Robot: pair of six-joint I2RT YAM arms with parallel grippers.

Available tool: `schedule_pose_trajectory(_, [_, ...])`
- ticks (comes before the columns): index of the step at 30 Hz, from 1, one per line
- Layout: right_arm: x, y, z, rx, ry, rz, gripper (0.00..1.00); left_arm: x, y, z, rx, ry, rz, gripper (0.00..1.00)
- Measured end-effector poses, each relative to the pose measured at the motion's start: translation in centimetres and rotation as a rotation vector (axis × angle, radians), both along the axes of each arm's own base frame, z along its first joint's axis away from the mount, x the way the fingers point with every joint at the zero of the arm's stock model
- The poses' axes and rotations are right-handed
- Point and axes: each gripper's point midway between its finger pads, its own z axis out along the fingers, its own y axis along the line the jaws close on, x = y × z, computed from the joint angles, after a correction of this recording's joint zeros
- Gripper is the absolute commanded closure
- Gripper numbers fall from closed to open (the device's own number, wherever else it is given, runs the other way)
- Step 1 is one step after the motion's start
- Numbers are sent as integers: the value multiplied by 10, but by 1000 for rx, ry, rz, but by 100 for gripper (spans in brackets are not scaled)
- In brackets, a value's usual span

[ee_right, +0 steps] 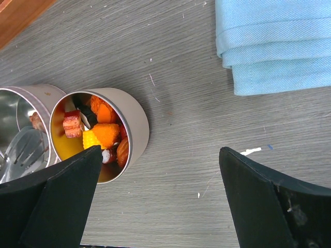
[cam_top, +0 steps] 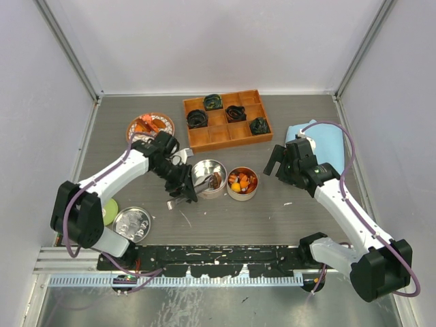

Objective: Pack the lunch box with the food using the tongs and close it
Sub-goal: Place the fake food in the packing box.

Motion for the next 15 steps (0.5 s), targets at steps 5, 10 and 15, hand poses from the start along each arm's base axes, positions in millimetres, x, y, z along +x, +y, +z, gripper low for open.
schedule_pose_trajectory(5, [0,0,0,0,0,-1,0,4,-2,-5,8,19,-10,64])
schedule_pose_trajectory(10, [0,0,0,-1,0,0,0,11,-4,5,2,-21,-18,59])
schedule_pose_trajectory(15, [0,0,0,-1,0,0,0,20,-5,17,11,-60,-17,58])
